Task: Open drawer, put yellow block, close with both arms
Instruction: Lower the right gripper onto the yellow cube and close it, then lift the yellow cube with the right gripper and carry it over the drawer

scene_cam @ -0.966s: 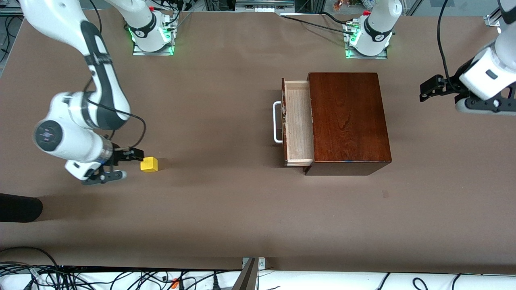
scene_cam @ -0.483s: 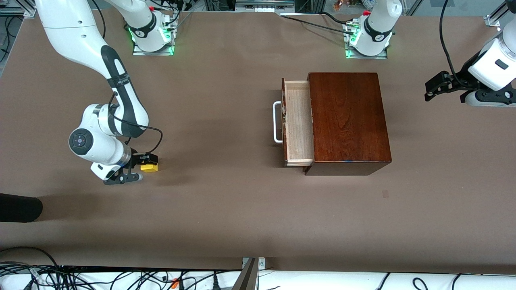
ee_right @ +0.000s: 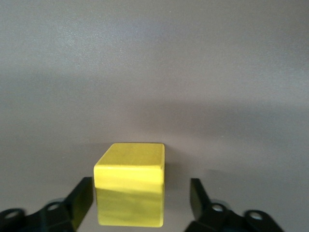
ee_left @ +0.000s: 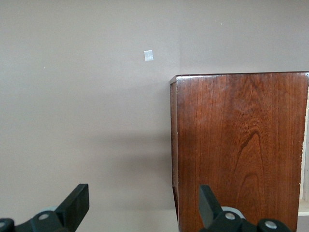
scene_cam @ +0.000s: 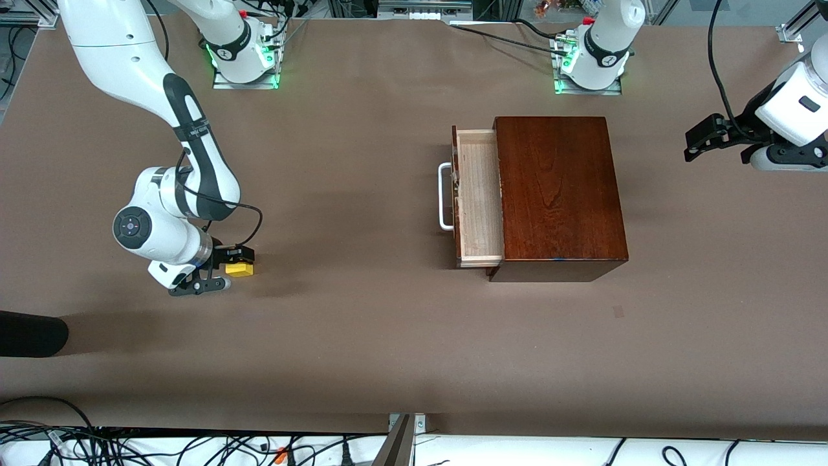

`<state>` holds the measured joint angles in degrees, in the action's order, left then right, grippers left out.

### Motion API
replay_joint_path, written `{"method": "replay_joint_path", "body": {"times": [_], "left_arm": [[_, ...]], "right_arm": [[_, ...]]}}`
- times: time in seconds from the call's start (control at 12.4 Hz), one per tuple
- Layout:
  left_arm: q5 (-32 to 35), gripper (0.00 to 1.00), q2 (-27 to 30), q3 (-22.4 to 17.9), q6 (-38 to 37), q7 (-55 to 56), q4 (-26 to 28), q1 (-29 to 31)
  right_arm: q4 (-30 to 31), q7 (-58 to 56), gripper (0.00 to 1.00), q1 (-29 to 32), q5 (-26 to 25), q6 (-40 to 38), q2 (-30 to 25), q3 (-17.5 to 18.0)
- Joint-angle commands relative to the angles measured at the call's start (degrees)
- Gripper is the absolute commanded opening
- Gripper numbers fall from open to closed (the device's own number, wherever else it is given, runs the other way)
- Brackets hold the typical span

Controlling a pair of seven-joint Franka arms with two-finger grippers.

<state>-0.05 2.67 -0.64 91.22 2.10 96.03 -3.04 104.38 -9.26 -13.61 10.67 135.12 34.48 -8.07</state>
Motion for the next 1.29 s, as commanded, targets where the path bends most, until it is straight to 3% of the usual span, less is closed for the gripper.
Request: {"method": "replay_joint_path", "body": {"times": [0.0,0.16,0.24,0.48,0.8,0.97,1.21], "left_arm": [[-0.47,1.00,0.06,-0.24,-1.22,0.36,-1.11,-0.38],[-0.47,1.00,-0.03,-0.23,-1.22,0.36,-1.11,-0.38],[-0.47,1.00,-0.03,-0.23,-1.22,0.36,-1.20,-0.38],[-0.47,1.00,0.06,-0.23,-1.48,0.36,-1.20,-0.38],[-0.47,1.00,0.06,-0.23,-1.48,0.27,-1.20,-0.38],[-0.47,1.00,0.06,-0.15,-1.48,0.27,-1.20,-0.38],[-0.47,1.00,0.06,-0.15,-1.57,0.27,-1.20,-0.38]], "right_arm": [[0.91,-0.93,0.41,0.07,1.11,0.85,-0.55,0.33],[0.39,-0.94,0.17,0.07,1.11,0.94,-0.90,0.33],[0.12,-0.76,0.15,0.07,1.11,0.85,-1.43,0.33],[-2.77,-0.67,0.15,-0.02,0.76,-1.95,-5.11,2.96],[-13.64,1.35,0.15,-3.00,0.05,-21.69,-9.69,4.99],[-21.11,1.26,0.15,-6.15,0.31,-30.67,-9.69,5.08],[-25.53,1.26,0.15,-15.01,-0.82,-32.99,-9.69,5.08]]}}
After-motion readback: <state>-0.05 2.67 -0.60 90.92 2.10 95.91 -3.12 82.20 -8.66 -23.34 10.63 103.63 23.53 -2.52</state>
